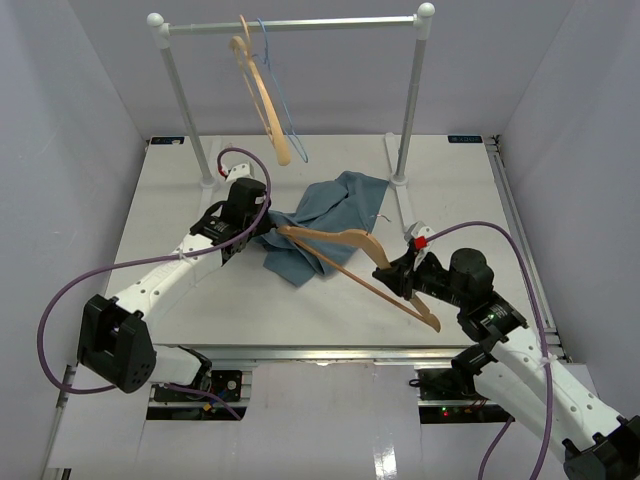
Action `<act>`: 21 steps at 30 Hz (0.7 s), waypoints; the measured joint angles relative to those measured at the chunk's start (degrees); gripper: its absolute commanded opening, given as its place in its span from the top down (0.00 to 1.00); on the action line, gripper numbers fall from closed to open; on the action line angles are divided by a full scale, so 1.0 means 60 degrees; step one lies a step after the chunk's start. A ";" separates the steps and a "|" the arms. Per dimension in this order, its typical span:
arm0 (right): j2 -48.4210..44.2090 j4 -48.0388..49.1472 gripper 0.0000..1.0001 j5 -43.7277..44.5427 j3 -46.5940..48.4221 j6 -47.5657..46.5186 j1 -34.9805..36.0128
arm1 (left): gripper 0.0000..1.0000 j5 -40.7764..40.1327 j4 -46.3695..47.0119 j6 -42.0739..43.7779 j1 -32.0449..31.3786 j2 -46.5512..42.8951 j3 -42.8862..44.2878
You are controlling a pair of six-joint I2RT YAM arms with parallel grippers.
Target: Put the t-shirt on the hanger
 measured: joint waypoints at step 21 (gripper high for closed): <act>0.0117 0.0591 0.92 -0.0236 -0.0329 -0.0096 0.0211 | 1.00 0.0530 -0.0055 0.0049 0.0017 -0.0342 0.0000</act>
